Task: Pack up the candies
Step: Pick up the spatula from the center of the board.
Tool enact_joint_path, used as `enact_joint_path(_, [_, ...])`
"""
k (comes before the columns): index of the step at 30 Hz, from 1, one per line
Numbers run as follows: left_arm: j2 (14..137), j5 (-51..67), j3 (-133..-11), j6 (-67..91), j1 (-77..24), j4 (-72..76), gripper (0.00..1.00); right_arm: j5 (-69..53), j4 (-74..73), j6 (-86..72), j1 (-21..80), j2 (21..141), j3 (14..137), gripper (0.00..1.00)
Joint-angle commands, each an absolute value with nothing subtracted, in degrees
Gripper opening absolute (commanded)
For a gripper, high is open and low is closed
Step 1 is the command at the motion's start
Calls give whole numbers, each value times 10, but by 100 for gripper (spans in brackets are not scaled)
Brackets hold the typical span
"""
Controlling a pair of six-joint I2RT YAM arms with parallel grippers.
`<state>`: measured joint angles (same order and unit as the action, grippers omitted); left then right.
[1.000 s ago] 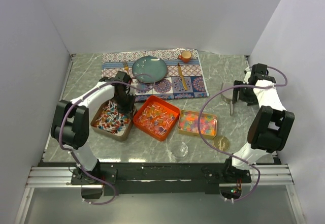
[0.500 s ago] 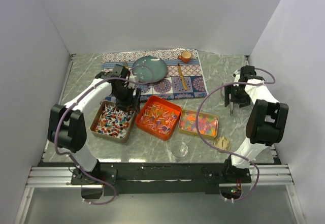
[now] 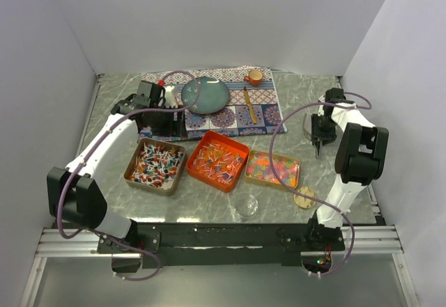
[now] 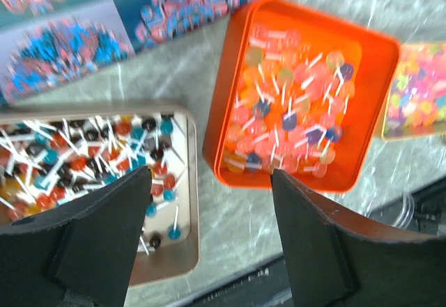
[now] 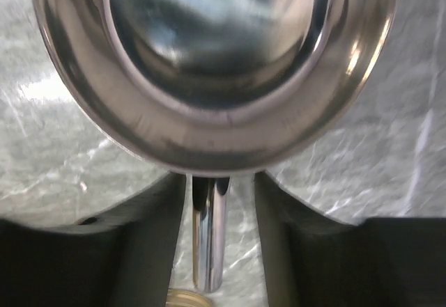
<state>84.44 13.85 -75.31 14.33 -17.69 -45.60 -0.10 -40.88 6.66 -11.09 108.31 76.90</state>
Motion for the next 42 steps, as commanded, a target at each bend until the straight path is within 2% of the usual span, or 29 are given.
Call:
enact_joint_path(1, [866, 125, -804, 150, -170, -407, 75, 14, -402, 73, -105, 1083, 795, 27])
enact_joint_path(3, [875, 134, -813, 149, -169, -385, 75, 9, -413, 80, -105, 1075, 789, 17])
enact_joint_path(7, [903, 143, -827, 160, -169, -353, 75, 3, -415, 102, -108, 1044, 744, 11])
enact_joint_path(9, [910, 157, -835, 161, -168, -346, 75, -18, -406, 115, -108, 1035, 730, 0])
enact_joint_path(15, [918, 197, -860, 149, -167, -332, 75, -80, -488, 227, -117, 960, 785, 0])
enact_joint_path(22, [930, 267, -850, 166, -167, -298, 75, -164, -628, 584, -110, 783, 807, 0])
enact_joint_path(28, [942, 322, -825, 191, -170, -275, 70, -104, -795, 847, -9, 645, 777, 0])
enact_joint_path(31, [940, 384, -821, 219, -176, -230, 71, -79, -802, 880, 52, 601, 752, 0])
enact_joint_path(34, [954, 495, -834, 243, -192, -190, 74, -76, -786, 838, 100, 611, 748, 0])
enact_joint_path(42, [1015, 538, -860, 281, -278, -151, 70, -101, -724, 717, 177, 678, 814, 0])
